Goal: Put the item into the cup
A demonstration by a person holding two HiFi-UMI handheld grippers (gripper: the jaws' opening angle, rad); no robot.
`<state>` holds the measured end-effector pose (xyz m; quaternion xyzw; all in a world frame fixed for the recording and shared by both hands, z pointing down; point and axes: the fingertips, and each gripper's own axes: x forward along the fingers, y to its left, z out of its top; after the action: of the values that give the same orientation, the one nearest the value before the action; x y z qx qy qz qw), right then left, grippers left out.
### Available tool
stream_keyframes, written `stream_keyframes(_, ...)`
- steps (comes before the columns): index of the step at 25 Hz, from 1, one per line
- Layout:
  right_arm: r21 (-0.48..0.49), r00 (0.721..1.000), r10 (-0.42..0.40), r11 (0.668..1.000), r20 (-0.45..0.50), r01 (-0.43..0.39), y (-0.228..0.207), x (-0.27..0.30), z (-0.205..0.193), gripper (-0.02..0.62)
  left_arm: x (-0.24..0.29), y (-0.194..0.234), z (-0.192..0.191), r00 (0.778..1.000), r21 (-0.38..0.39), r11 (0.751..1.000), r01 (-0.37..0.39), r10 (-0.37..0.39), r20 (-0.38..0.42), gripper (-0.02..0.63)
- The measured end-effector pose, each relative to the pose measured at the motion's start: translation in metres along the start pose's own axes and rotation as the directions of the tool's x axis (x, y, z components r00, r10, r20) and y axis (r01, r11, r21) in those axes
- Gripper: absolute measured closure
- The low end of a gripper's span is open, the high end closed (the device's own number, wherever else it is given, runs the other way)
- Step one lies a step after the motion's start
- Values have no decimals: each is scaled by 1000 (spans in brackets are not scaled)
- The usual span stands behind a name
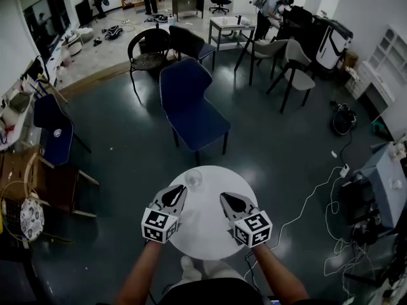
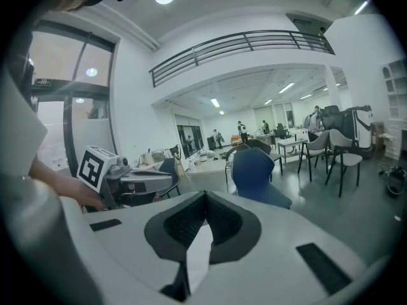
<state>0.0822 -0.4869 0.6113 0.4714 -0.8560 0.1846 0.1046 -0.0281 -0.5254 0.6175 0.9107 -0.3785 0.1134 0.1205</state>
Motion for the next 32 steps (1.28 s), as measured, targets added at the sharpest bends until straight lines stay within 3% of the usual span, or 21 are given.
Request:
stream_keyframes(17, -60, 998, 24, 998, 61, -20, 81, -46, 25, 578, -105, -42, 33, 994, 26, 1000, -9, 6, 107, 589)
stream_keyframes(32, -86, 993, 4, 996, 117, 7, 143, -73, 25, 578, -189, -61, 9, 990, 16, 1000, 16, -18, 143, 589)
